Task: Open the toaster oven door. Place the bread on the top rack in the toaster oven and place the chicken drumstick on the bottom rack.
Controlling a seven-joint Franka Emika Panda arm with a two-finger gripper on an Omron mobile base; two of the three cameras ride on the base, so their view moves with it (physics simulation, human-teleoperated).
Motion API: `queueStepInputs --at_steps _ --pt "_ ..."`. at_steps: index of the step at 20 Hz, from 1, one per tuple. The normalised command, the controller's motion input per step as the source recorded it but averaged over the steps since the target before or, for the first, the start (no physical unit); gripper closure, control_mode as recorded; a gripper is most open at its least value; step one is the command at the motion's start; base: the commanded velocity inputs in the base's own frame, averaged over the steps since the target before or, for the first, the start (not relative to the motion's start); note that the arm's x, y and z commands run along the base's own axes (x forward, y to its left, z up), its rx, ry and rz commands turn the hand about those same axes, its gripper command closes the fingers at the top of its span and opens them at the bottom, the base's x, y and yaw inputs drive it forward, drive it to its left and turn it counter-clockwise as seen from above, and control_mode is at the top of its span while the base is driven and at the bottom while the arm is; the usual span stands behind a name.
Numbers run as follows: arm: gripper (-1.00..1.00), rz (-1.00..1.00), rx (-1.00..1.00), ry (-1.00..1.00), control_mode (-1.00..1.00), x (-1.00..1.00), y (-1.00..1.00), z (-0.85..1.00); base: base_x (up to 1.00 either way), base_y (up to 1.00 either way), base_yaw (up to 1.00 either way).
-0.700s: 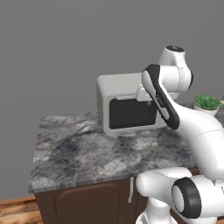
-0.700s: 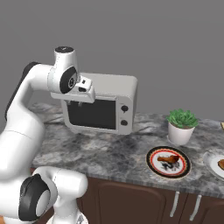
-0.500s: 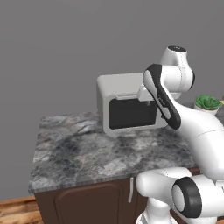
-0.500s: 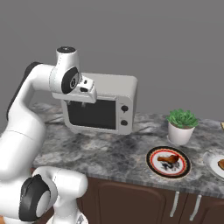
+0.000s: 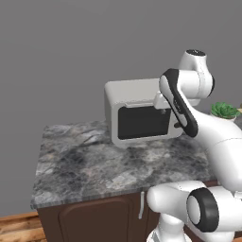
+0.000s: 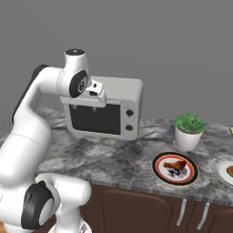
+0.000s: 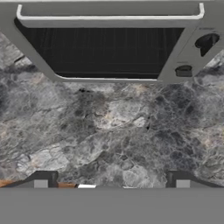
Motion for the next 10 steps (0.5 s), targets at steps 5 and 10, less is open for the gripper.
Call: queueStepInputs --at_steps 5,10 --pt "-1.00 0.00 -0.05 0.00 -1.00 0.01 0.00 0.00 0.00 0.00 0.00" --pt "-1.00 0.00 -0.03 0.00 -1.00 0.00 0.00 0.00 0.00 0.00 0.00"
